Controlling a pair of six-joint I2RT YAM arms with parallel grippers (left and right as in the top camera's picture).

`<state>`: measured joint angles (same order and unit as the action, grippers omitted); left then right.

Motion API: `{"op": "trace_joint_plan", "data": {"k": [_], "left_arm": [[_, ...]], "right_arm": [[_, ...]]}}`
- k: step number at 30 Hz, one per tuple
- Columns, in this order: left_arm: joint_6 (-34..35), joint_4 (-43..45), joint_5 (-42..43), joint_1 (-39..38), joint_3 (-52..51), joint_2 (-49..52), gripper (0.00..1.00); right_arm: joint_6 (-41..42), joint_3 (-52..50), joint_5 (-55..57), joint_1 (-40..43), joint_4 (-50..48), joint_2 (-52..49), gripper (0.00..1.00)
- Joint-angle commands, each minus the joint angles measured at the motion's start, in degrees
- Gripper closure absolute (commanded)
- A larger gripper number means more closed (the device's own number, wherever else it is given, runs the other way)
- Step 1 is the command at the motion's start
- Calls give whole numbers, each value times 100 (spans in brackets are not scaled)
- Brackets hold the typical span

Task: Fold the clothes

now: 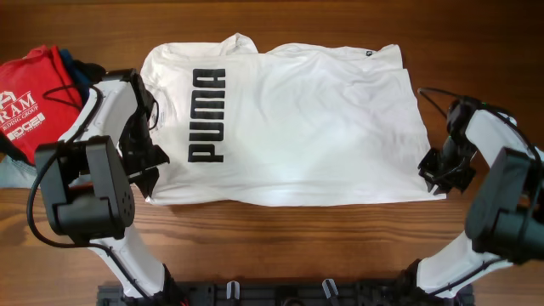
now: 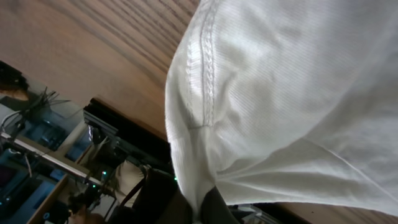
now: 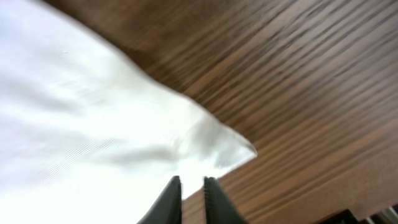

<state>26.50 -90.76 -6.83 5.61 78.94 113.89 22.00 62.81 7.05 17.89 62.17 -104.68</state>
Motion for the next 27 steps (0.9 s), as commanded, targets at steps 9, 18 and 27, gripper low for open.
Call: {"op": "trace_joint_plan", "data": {"k": [9,18,27], "left_arm": [[96,208,-160,-9,-42,-245,96],[96,247,-160,-9,-42,-245,96],[94,247,-162,-9,-42,-245,96]], "right_arm": [[1025,-1185,-57,173,-815,1003,41],[1102,-1805,-76,260,-2109,992,33],[1095,-2168,-114,260,-2551,992,96]]}}
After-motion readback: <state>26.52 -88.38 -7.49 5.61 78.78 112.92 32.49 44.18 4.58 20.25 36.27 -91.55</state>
